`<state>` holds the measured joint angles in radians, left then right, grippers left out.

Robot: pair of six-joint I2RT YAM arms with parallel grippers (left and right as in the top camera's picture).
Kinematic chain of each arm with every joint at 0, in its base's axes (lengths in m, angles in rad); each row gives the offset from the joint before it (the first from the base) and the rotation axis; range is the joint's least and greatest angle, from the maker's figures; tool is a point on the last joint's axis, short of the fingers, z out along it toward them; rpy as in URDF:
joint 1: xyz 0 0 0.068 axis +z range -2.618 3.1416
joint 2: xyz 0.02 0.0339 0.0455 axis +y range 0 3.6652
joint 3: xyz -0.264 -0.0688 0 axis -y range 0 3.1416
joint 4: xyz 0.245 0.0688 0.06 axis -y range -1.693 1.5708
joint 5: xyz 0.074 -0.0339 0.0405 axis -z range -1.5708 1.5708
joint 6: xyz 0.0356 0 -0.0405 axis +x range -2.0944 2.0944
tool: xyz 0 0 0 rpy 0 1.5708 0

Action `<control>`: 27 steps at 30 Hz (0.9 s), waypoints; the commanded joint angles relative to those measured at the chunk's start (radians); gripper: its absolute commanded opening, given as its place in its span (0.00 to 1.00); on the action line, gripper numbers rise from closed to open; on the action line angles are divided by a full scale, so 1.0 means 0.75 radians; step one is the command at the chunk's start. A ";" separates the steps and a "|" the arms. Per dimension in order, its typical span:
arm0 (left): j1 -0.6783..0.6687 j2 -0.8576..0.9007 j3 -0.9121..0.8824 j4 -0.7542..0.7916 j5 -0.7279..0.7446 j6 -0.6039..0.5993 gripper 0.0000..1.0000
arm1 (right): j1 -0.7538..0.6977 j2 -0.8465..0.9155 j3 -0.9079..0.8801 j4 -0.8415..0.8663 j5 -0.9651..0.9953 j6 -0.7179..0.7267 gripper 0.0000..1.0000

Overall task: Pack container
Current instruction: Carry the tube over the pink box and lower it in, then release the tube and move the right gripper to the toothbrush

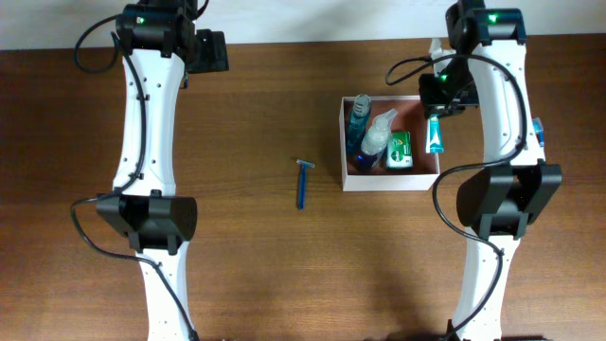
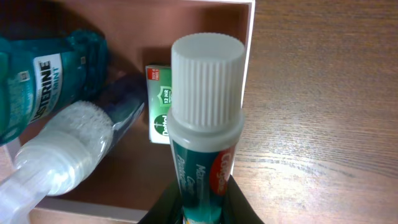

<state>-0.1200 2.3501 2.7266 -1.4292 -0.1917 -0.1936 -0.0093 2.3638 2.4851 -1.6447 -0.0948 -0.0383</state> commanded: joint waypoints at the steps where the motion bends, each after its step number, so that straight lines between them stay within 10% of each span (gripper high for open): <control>1: 0.003 0.002 0.005 -0.001 -0.010 0.011 0.99 | 0.008 -0.001 -0.043 0.022 -0.032 -0.012 0.15; 27: 0.003 0.002 0.005 -0.001 -0.010 0.011 0.99 | -0.009 -0.002 -0.280 0.151 -0.033 -0.013 0.30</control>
<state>-0.1200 2.3501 2.7266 -1.4292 -0.1917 -0.1936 -0.0116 2.3638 2.2482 -1.5242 -0.1200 -0.0456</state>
